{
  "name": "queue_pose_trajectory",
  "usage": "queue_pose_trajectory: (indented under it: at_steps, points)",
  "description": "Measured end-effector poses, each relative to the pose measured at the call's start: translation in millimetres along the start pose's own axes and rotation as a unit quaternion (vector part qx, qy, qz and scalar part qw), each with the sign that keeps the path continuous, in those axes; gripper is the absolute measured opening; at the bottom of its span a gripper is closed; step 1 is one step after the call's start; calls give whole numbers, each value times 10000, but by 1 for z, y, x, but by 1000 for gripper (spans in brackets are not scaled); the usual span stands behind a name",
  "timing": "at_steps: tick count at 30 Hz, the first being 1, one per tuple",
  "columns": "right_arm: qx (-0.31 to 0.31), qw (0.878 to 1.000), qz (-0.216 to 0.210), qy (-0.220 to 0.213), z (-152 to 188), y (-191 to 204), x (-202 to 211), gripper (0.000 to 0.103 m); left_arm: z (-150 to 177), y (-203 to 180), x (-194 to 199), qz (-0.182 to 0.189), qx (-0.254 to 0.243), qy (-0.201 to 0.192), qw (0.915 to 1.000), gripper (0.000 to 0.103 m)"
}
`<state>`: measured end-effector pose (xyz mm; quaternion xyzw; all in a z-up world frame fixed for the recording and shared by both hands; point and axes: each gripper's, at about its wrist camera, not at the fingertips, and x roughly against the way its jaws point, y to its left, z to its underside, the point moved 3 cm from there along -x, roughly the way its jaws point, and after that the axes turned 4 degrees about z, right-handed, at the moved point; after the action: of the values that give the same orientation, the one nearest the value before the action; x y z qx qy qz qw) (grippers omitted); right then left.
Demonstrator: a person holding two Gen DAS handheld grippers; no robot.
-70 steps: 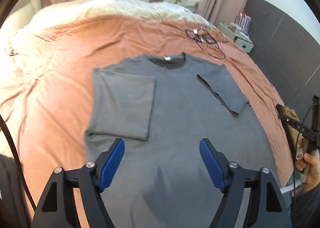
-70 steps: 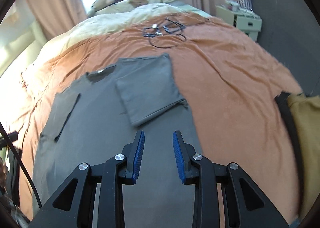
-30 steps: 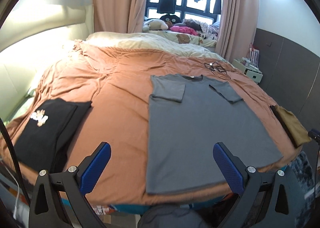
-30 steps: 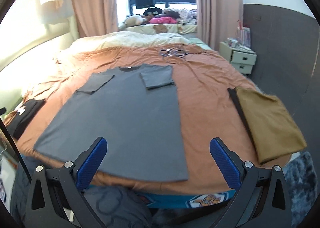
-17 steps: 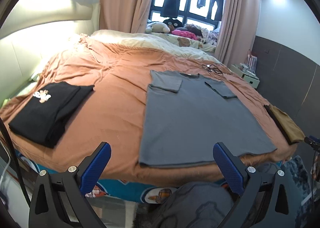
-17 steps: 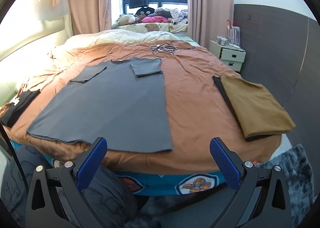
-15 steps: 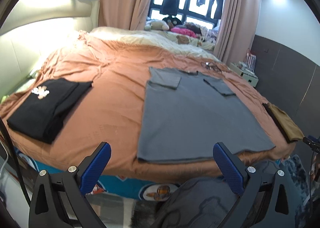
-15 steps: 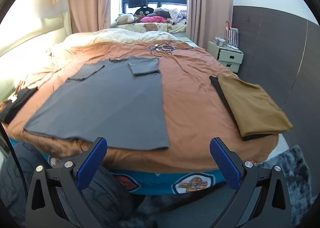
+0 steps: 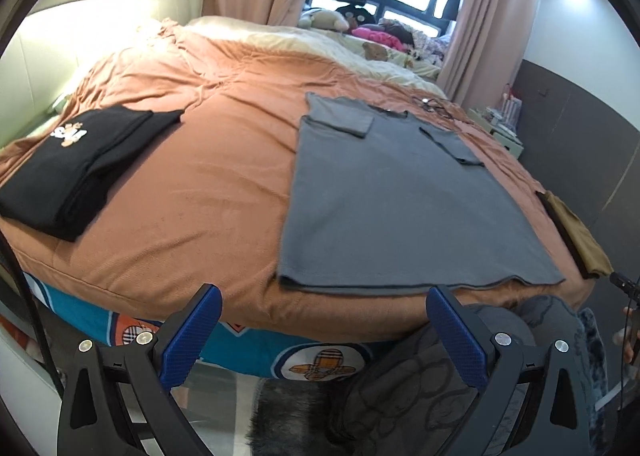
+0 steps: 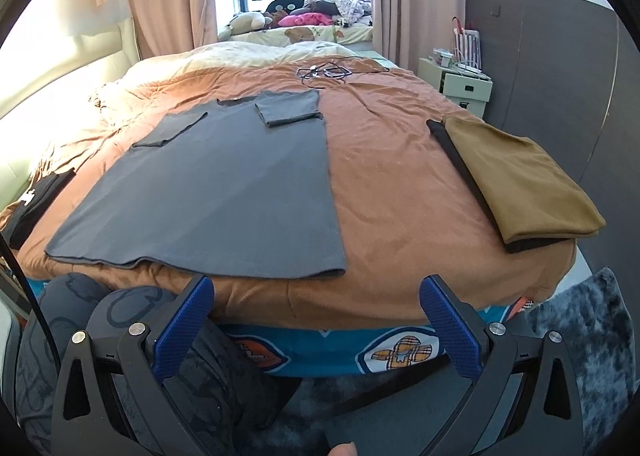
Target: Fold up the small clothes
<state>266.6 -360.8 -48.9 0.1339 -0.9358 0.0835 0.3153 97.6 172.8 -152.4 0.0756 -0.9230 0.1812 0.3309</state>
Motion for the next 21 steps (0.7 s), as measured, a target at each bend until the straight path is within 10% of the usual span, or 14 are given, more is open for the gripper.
queue_pose_trajectory:
  at_steps: [7,14,21]
  points:
    - [-344,9984,-397,225,-6,0,-44,103,-10,23,-31,182,193,259,9993,101]
    - [-915,9906,-801,627,-2,-19,-85,74,-23,46,-75,505,876,782,9918,62]
    - [-1556,9766,-1187,895,-7,-54,-118,65,-20,63,-107,833,1738,1325,9723,49]
